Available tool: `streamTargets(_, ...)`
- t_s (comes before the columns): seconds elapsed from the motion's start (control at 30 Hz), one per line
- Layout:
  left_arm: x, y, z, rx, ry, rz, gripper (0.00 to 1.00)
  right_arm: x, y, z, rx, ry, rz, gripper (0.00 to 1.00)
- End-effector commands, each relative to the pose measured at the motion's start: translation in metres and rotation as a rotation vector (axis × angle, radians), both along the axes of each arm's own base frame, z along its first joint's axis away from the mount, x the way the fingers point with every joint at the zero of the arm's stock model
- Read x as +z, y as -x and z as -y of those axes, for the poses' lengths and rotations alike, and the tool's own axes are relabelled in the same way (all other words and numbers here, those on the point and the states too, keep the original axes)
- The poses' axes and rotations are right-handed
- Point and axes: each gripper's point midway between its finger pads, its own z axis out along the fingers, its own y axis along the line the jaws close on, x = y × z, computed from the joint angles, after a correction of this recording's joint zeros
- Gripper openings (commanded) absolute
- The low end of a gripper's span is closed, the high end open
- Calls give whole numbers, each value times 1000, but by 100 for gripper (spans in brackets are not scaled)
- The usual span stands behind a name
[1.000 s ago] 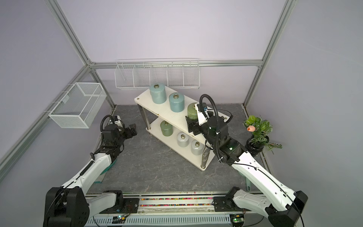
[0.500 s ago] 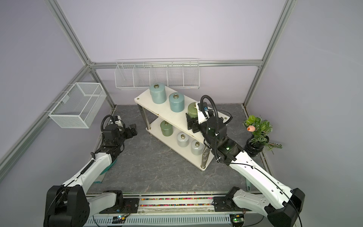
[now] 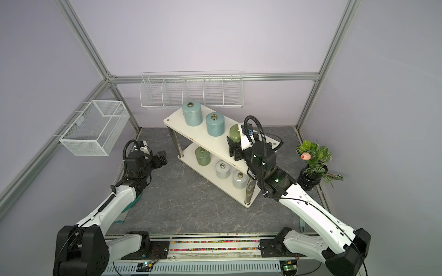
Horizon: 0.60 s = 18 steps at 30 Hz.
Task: Remove the tea canisters from the shelf
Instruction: Pick up the tea canister from the shelf.
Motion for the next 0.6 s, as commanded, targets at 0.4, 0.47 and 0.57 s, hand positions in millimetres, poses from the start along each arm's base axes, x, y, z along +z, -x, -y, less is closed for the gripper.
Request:
streamTargets(0.4, 11, -6, 0, 6, -12, 22, 100, 9, 9, -10, 77, 90, -23, 53)
streamTargets(0.47, 12, -6, 1, 6, -11, 25, 100, 13, 14, -10, 94, 88, -12, 53)
streamTargets(0.57, 13, -6, 2, 3, -7, 26, 100, 19, 20, -13, 134, 79, -7, 50)
